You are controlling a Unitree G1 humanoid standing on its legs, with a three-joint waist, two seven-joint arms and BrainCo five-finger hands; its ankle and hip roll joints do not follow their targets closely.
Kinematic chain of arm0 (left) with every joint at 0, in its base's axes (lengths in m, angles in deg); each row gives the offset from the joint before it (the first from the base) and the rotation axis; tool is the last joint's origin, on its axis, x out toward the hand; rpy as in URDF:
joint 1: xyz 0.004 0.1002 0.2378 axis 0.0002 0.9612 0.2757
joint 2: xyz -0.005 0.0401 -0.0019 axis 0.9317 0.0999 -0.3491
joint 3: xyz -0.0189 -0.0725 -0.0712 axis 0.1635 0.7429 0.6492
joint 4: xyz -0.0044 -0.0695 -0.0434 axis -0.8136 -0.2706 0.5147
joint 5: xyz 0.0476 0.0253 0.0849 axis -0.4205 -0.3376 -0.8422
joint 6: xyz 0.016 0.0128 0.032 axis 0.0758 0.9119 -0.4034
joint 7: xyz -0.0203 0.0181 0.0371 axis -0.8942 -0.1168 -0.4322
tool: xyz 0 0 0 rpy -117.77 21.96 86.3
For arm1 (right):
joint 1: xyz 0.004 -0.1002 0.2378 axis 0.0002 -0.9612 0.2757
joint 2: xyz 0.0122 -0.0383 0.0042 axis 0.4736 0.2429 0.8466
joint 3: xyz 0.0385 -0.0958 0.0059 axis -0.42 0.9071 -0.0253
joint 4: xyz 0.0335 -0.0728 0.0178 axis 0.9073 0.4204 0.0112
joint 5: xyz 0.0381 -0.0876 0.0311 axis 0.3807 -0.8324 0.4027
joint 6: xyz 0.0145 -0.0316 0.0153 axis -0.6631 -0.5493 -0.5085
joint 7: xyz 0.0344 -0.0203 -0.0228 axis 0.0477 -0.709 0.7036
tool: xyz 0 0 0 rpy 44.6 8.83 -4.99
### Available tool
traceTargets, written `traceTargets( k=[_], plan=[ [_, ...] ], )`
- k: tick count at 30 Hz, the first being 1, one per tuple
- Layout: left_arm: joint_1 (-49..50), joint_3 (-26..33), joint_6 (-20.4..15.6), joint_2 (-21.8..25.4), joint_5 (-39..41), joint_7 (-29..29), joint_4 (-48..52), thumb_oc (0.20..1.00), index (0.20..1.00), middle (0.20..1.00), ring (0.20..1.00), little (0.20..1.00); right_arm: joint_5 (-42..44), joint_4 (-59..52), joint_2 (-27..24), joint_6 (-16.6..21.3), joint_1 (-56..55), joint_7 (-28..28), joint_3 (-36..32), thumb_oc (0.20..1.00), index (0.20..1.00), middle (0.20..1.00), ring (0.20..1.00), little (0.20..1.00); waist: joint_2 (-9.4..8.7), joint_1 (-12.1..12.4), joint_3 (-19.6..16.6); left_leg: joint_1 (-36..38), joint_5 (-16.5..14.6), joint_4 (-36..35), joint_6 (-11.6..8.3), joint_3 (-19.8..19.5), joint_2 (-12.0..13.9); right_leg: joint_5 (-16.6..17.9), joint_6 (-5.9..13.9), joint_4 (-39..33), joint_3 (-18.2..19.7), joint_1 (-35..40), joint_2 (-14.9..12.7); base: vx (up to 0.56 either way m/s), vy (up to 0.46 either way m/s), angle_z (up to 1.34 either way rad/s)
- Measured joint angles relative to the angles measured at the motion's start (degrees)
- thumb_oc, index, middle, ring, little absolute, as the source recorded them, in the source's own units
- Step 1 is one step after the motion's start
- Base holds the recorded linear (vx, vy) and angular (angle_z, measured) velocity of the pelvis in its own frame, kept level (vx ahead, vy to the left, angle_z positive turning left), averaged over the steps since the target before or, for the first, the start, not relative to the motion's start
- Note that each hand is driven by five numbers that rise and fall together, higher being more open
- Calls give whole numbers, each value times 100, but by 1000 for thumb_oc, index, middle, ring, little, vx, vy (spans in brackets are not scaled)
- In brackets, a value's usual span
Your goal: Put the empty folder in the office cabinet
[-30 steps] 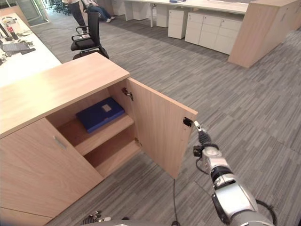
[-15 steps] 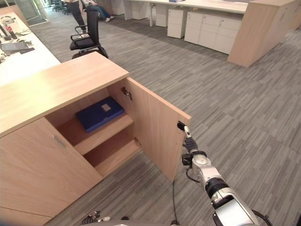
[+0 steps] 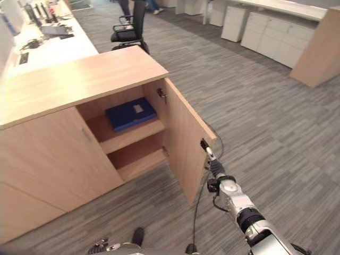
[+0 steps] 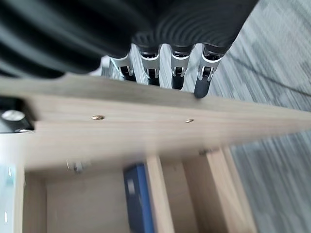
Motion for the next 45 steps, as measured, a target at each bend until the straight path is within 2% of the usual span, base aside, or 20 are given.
traceTargets(
  k=[1, 3, 6, 8, 11, 13, 14, 16, 17, 18, 19, 20, 21, 22, 24, 25, 27, 30, 37, 45],
  plan=[
    [-192, 18, 48, 89, -59, -38, -40, 1000, 1000, 1000, 1000, 1000, 5, -207, 32, -1, -34, 2, 22, 1000, 1000, 1000, 1000, 1000, -218, -49, 126, -215, 180, 404, -84, 1315, 12, -5, -40, -2, -292, -15, -301, -50, 85, 116],
    [-307, 63, 74, 215, -70, -6, 64, 1000, 1000, 1000, 1000, 1000, 3, -404, 114, -44, -4, 91, 151, 1000, 1000, 1000, 1000, 1000, -337, 3, 181, -289, 382, 1085, -287, 2132, 173, -54, -3, -4, -687, -33, -609, 20, 117, 84],
    [-248, 51, 81, 132, -85, -45, 64, 1000, 1000, 1000, 1000, 1000, 6, -470, 544, -31, -41, 232, 36, 1000, 1000, 1000, 1000, 1000, -211, -35, 116, 81, 251, 1632, -263, 2098, 77, -55, 463, -1, -1218, 206, -865, 57, 144, 84],
    [-186, -14, 84, 21, -185, -55, 0, 1000, 1000, 1000, 1000, 1000, 5, -671, 654, 25, 9, 406, -61, 1000, 1000, 1000, 1000, 1000, 182, 131, -123, 423, 70, 894, 77, 1732, -94, -202, 756, 583, -930, 6, -823, 142, 199, 134],
    [-128, -109, 110, 470, -199, -61, 307, 1000, 1000, 1000, 1000, 1000, 0, -827, 1085, 21, 193, 712, 22, 1000, 1000, 1000, 1000, 1000, -461, 400, -235, 432, 285, 227, 109, 1441, -628, -569, 828, 911, -857, -109, -1226, 26, 173, 163],
    [195, -218, 171, 654, -313, -106, 465, 1000, 1000, 1000, 1000, 1000, -5, -854, 1555, 97, 634, 782, -21, 1000, 1000, 1000, 1000, 1000, -522, 653, -228, 516, 723, -48, 413, 1361, -944, -593, 965, 1233, -949, -30, -1496, -7, 293, 112],
    [211, -139, 180, 668, -330, -128, 493, 1000, 1000, 1000, 1000, 1000, -12, -867, 1647, 105, 719, 815, -53, 1000, 1000, 1000, 1000, 1000, -563, 659, -214, 513, 645, -86, 488, 1306, -1050, -495, 1058, 1433, -916, -11, -1624, 89, 259, 86],
    [201, -163, 173, 704, -377, -109, 590, 1000, 1000, 1000, 1000, 1000, -14, -843, 1684, 109, 798, 795, -63, 1000, 1000, 1000, 1000, 1000, -338, 656, -46, 692, 751, -243, 622, 1163, -1094, -435, 1159, 2261, -721, -226, -1895, 28, 89, 66],
    [188, 13, 112, 814, -392, -116, 473, 1000, 1000, 1000, 1000, 1000, -12, -839, 1694, 115, 784, 818, -119, 1000, 1000, 1000, 1000, 1000, -265, 633, 34, 762, 745, -314, 742, 928, -1151, -252, 1481, 3112, 93, -629, -1970, 65, 50, 67],
    [119, 27, 115, 940, -401, -74, 449, 1000, 1000, 1000, 1000, 1000, -12, -805, 1681, 109, 732, 771, -240, 1000, 1000, 1000, 1000, 1000, -208, 578, 94, 856, 795, -452, 706, 860, -1127, -427, 1641, 3266, 503, -723, -1814, 177, -13, 49],
    [102, 55, 112, 992, -399, -65, 427, 1000, 1000, 1000, 1000, 1000, -8, -788, 1659, 127, 728, 757, -311, 1000, 1000, 1000, 1000, 1000, -187, 617, 116, 926, 797, -540, 757, 727, -1158, -548, 1583, 3049, 689, -842, -1623, 241, -67, 73],
    [-127, 63, 75, 892, -395, -44, 225, 1000, 1000, 1000, 1000, 1000, 18, -499, 1524, 178, 735, 717, -794, 1000, 1000, 1000, 1000, 1000, -136, 503, 183, 1014, 790, -610, 811, 374, -1130, -877, 1391, 2164, 1551, -708, -841, 315, -179, 112],
    [-298, 61, 53, 789, -395, -48, 30, 1000, 1000, 1000, 1000, 1000, 59, -135, 1362, 221, 758, 566, -1254, 1000, 1000, 1000, 1000, 1000, -94, 341, 221, 1026, 767, -616, 726, 33, -1099, -926, 1216, 1127, 1980, -579, -385, 260, -194, 146],
    [-316, 50, 34, 739, -400, -55, -31, 1000, 1000, 1000, 1000, 1000, 65, 11, 1144, 249, 776, 490, -1558, 1000, 1000, 1000, 1000, 1000, -149, 341, 226, 1051, 781, -616, 657, -162, -1139, -706, 1121, 285, 2086, -622, -278, 244, -175, 140],
    [-372, 5, 13, 705, -408, -119, -263, 1000, 1000, 1000, 1000, 1000, 251, 618, 547, 326, 984, 254, -2130, 1000, 1000, 1000, 1000, 1000, -307, 184, 252, 1071, 725, -678, 586, -600, -1292, -374, 1152, 27, 2219, -604, -454, 154, -137, 144],
    [-222, 7, -5, 809, -408, -124, -244, 1000, 1000, 1000, 1000, 1000, 292, 752, 397, 382, 1066, 168, -2255, 1000, 1000, 1000, 1000, 1000, -492, 266, 213, 1190, 706, -672, 508, -596, -1371, -76, 973, 17, 2055, -553, -585, 171, -177, 90],
    [248, -4, 40, 732, -408, -165, -192, 1000, 1000, 1000, 1000, 1000, 291, 1216, 59, 402, 1600, 87, -2236, 1000, 1000, 1000, 1000, 1000, -305, 332, 121, 1368, 514, -644, 216, -657, -1069, 121, 777, -15, 1644, -370, -371, 114, -136, 17],
    [435, -40, 82, 583, -405, -200, -77, 1000, 1000, 1000, 1000, 1000, 283, 1203, -10, 398, 1680, 153, -1971, 1000, 1000, 1000, 1000, 1000, -114, 344, 107, 1492, 493, -617, 146, -585, -773, 50, 536, -15, 1532, -216, -76, 45, -116, 12],
    [153, 158, 86, 473, -409, -227, -72, 1000, 1000, 1000, 1000, 1000, 281, 80, 631, 470, 463, 183, -1945, 1000, 1000, 1000, 1000, 1000, -36, 176, 126, 1606, 397, -620, 22, -287, -650, -43, 466, -14, 1612, -199, 45, 15, -78, -12],
    [147, 269, 88, 545, -549, -397, -82, 1000, 1000, 1000, 1000, 1000, 39, 16, 505, 334, -459, 654, -1795, 1000, 1000, 1000, 1000, 1000, 100, -97, 142, 1646, 382, -621, 13, 143, -626, -36, 475, -16, 1674, -363, 28, -5, -40, -28]
  ],
)
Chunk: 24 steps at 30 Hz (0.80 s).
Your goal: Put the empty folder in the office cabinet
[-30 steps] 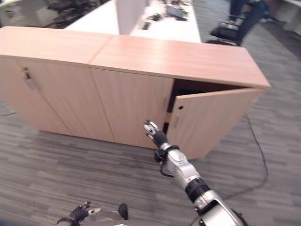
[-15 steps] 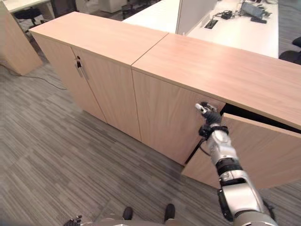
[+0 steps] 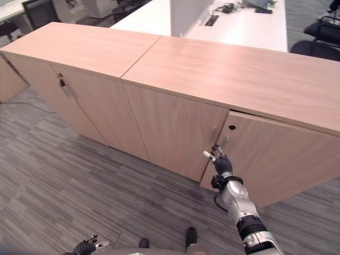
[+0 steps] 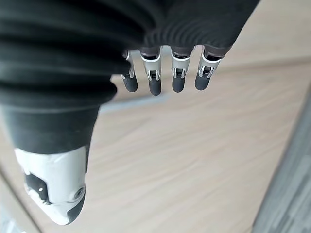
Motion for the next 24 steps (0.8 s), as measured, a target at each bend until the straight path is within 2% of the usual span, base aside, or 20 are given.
traceTargets(
  k=[7, 12, 18, 24],
  plan=[
    [-122, 12, -9, 35, -11, -152, -1, 1000, 1000, 1000, 1000, 1000, 10, 144, -46, -199, -2, 363, 232, 1000, 1000, 1000, 1000, 1000, 49, -80, -36, 84, -43, -1, -39, 195, 50, 80, 6, 0, 38, -17, 45, 6, 10, -16],
    [-79, 223, 6, 42, -25, -232, -123, 1000, 1000, 1000, 1000, 1000, 5, 85, 224, -256, -605, 532, 296, 1000, 1000, 1000, 1000, 1000, 38, -106, -62, 171, -95, -3, -40, 295, 36, 122, 36, 1, 112, 20, 44, 3, 48, -9],
    [-37, 174, -2, 115, -87, -174, -10, 1000, 1000, 1000, 1000, 1000, -450, 460, 403, -241, -1081, 455, 203, 1000, 1000, 1000, 1000, 1000, -33, -178, -105, 159, -109, -27, -23, 307, 18, 125, 39, 1, 140, 44, 24, -11, 23, -1],
    [-81, -62, -13, -20, -139, -101, 97, 1000, 1000, 1000, 1000, 1000, -1241, 1639, 479, -232, -1076, 179, 191, 1000, 1000, 1000, 1000, 1000, -124, -174, -183, 138, -132, -55, 1, 40, 7, 85, -16, 1, -61, 138, -16, -8, 19, 19]
  ],
)
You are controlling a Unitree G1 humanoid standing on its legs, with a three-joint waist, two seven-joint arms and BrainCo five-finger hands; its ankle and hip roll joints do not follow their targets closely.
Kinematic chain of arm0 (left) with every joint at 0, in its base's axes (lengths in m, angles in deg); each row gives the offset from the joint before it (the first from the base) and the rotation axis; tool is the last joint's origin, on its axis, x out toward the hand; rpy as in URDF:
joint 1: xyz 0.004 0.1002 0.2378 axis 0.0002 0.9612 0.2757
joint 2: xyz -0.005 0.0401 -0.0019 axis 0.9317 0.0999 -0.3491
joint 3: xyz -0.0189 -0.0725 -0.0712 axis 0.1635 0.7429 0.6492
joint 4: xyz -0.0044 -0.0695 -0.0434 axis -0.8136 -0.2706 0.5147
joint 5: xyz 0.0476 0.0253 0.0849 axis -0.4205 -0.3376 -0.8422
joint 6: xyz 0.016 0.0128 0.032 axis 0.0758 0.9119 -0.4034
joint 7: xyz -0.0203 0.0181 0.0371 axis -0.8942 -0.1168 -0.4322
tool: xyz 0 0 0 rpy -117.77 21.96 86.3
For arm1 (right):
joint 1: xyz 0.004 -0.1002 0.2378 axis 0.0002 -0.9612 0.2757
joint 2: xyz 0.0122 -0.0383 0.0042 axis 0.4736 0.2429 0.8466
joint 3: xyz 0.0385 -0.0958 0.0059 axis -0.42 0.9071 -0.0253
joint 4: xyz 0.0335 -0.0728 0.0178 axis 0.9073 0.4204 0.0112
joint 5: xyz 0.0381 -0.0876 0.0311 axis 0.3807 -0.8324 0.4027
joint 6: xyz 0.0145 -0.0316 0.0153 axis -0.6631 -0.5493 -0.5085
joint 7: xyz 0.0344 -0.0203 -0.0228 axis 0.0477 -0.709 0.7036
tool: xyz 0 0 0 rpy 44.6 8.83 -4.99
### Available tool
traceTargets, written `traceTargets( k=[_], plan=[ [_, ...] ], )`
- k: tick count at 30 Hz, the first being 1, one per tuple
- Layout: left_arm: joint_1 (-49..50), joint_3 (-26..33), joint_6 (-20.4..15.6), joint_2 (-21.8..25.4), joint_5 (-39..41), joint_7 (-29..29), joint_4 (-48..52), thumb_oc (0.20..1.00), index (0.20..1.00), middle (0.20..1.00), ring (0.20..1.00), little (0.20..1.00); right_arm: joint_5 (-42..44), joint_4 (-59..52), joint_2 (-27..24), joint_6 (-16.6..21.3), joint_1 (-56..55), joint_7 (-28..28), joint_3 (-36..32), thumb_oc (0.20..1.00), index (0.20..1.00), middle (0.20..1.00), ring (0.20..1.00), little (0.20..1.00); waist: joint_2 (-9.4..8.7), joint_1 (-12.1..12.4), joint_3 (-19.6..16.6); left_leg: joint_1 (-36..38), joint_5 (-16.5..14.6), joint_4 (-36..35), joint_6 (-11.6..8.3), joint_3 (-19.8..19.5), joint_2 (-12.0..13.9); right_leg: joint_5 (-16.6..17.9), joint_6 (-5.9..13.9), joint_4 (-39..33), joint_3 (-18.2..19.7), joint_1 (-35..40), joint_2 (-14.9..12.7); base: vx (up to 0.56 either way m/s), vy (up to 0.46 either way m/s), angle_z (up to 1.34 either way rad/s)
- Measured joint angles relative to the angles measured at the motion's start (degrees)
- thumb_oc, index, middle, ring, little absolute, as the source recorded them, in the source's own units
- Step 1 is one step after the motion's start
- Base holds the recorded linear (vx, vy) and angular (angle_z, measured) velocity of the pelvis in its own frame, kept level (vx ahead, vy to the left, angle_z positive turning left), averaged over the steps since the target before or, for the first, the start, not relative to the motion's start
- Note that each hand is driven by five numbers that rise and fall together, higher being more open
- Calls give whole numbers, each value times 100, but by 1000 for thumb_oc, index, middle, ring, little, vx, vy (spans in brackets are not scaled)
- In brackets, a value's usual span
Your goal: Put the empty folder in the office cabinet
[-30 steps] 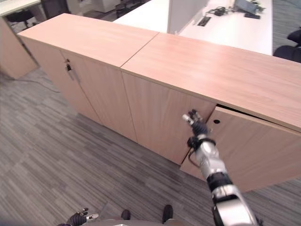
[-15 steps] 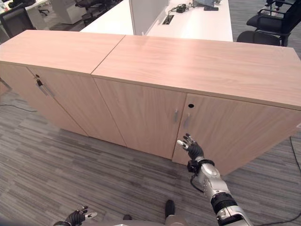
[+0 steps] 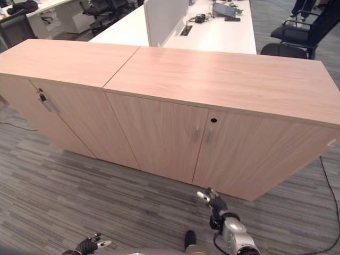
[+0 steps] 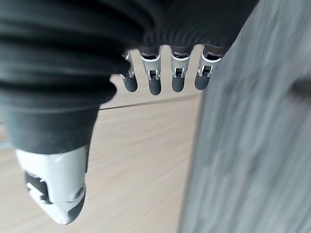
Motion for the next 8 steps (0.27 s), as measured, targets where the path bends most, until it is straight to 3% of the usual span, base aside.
traceTargets(
  k=[5, 8],
  plan=[
    [6, 0, -2, 0, 9, 96, -1, 1000, 1000, 1000, 1000, 1000, -553, 1203, 85, -21, 22, -199, -31, 1000, 1000, 1000, 1000, 1000, 59, 30, -51, 23, -8, 2, 16, -7, -43, 3, 4, 0, -14, 22, -47, 0, 3, 4],
    [-3, 0, -4, -2, 14, 107, -28, 1000, 1000, 1000, 1000, 1000, -564, 1344, 117, -80, 8, -225, -62, 1000, 1000, 1000, 1000, 1000, 66, 17, -80, 25, -9, 3, 16, 2, -40, 3, 4, -1, -10, 21, -45, 0, 0, 0]
  ],
)
